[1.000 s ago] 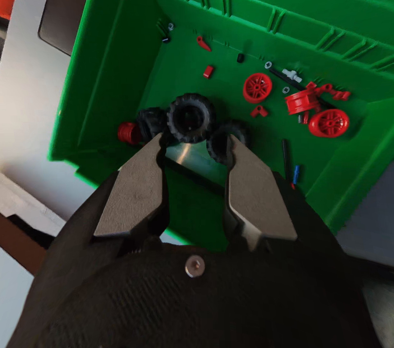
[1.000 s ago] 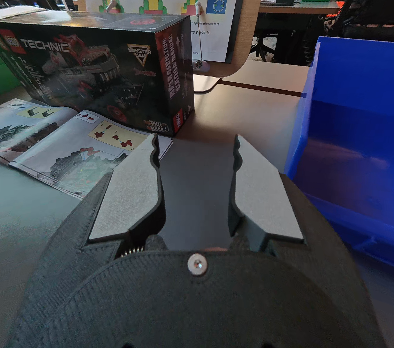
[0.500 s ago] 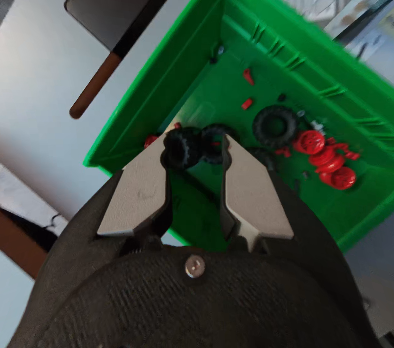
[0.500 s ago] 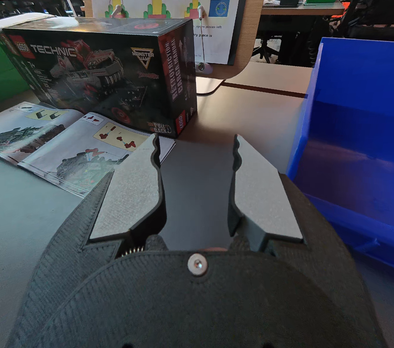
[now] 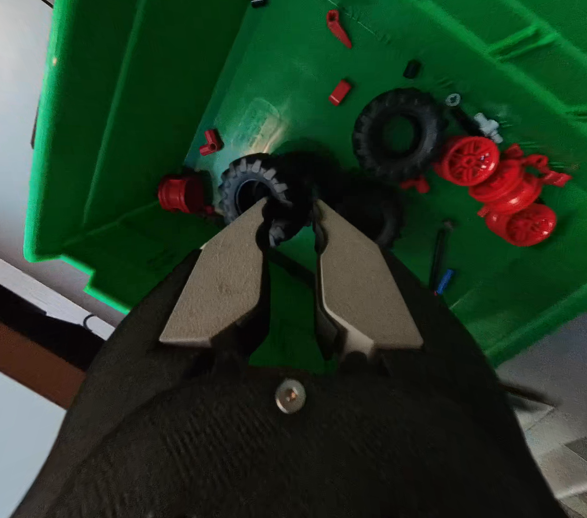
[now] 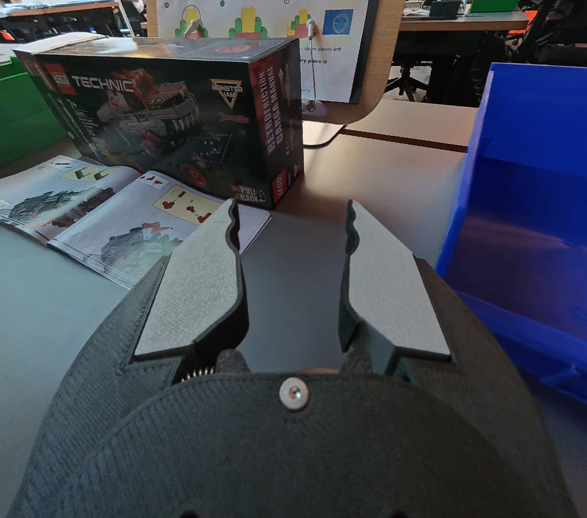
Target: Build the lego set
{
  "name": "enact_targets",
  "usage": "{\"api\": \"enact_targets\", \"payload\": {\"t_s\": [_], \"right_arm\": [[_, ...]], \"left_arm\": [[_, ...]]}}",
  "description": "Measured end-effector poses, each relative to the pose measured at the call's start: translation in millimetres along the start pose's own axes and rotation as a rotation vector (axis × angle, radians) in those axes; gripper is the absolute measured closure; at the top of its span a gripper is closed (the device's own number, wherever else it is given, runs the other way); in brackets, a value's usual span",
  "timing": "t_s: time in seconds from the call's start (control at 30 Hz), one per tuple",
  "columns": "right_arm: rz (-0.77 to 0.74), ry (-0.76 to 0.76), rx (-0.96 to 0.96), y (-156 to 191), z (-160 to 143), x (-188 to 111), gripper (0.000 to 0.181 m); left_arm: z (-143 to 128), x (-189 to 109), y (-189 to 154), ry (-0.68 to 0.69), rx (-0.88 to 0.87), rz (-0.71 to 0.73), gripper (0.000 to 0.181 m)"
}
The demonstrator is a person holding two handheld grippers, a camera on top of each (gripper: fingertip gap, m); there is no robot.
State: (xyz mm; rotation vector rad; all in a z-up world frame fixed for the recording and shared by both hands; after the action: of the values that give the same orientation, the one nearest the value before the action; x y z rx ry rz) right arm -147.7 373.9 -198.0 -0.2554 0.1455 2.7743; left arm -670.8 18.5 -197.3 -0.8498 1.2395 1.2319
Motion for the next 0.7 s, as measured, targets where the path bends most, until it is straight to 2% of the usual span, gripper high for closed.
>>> {"api": "enact_targets", "payload": {"t_s": [0.1, 0.2, 0.3, 0.4, 0.53, 0.7], "right_arm": [[0.031, 0.009, -0.023, 6.2, -0.7, 1.7, 0.116], [0.057, 0.011, -0.043, 12.2, -1.0, 2.0, 0.116], [0.084, 0.003, -0.042, 15.8, -0.2, 1.1, 0.115], [0.109, -0.010, -0.032, 17.6, 1.3, 0.0, 0.115], [0.144, -0.015, -0.028, 22.1, 1.8, -0.5, 0.115], [0.172, -0.019, -0.031, 26.6, 2.3, -1.1, 0.115]], "left_arm": [[-10.7, -6.9, 1.4, 0.014, -0.026, 0.101, 0.142], [-20.3, -23.2, -2.7, -0.029, -0.089, 0.159, 0.136], [-26.0, -57.5, -19.1, -0.134, -0.113, 0.251, 0.134], [-29.9, -93.5, -54.4, -0.278, -0.126, 0.279, 0.135], [-31.6, -117.4, -129.9, -0.492, -0.081, 0.158, 0.135], [-28.7, -103.2, -227.9, -0.671, -0.055, -0.116, 0.137]]}}
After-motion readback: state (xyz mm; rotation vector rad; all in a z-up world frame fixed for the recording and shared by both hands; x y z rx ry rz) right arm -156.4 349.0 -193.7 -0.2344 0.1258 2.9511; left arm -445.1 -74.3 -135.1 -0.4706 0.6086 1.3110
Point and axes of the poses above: each gripper's, where its closed fingertips meet, x out along the fingers, z out of its top, y = z × x across the jaws, the point moved 4 cm from there along -x, back along the fingers
